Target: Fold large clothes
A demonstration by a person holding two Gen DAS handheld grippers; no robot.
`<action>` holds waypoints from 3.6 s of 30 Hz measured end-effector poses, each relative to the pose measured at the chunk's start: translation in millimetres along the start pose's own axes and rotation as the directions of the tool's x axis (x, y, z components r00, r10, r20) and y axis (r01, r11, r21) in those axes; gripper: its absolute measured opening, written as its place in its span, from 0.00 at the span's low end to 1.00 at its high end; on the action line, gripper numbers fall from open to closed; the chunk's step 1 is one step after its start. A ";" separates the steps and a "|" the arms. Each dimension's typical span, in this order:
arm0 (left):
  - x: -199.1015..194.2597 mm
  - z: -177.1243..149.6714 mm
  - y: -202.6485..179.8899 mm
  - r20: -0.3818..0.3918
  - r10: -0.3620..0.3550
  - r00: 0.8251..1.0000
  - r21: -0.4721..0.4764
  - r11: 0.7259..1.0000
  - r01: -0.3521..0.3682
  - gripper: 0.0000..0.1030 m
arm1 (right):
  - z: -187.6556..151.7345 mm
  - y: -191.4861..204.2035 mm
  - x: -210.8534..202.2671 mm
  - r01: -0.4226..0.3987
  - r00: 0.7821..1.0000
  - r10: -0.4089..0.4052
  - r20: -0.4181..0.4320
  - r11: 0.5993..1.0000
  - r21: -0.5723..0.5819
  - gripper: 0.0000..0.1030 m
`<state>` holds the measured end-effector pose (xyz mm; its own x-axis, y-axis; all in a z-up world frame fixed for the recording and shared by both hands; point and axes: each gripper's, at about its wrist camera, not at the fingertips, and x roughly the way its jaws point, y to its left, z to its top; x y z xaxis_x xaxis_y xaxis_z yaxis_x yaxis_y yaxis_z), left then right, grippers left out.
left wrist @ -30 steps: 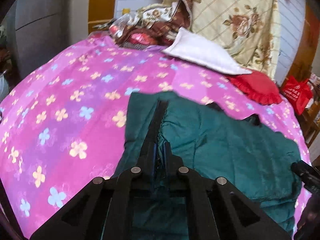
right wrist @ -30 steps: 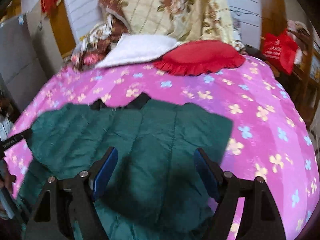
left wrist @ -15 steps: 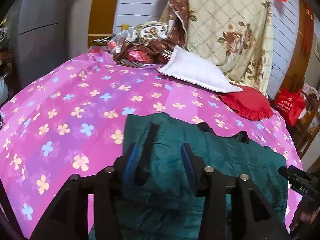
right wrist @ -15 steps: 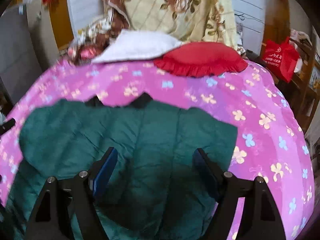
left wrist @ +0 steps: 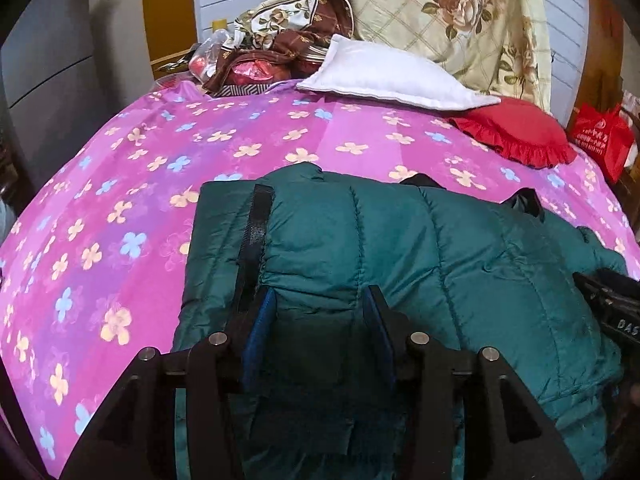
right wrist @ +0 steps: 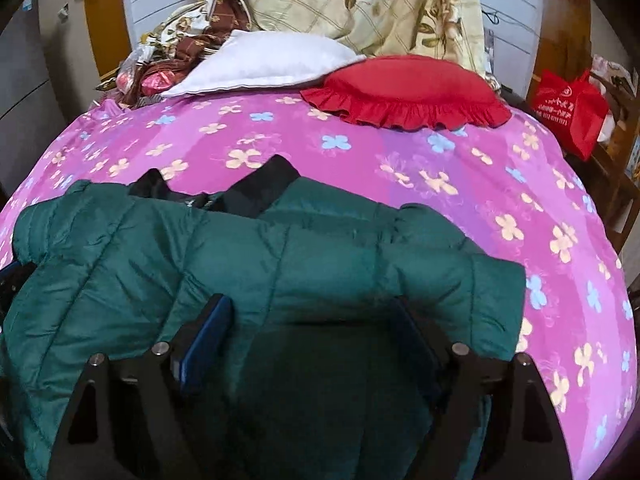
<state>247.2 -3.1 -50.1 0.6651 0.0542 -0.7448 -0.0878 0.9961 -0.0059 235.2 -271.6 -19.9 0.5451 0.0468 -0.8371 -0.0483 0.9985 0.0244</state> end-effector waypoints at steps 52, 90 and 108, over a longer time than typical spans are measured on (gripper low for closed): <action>-19.2 -5.8 17.3 0.054 -0.089 0.995 -0.058 0.994 0.092 0.28 | -44.0 0.4 -70.9 0.088 0.994 -0.087 0.068 0.996 -0.006 0.88; -159.1 -132.6 78.6 -0.004 -0.102 0.995 0.040 0.994 0.102 0.32 | -156.2 14.1 -200.2 0.056 0.996 -0.053 0.075 0.998 -0.034 0.88; -170.0 -176.6 96.8 -0.048 -0.094 0.994 0.023 0.995 0.096 0.32 | -205.1 19.4 -224.7 -0.006 0.998 0.004 0.055 1.000 0.022 0.88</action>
<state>-5.3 71.9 -41.8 0.6343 -0.0434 -0.7718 -0.0065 0.9981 -0.0615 -59.9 -268.3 56.6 0.5905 0.0526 -0.8054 -0.0332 0.9986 0.0409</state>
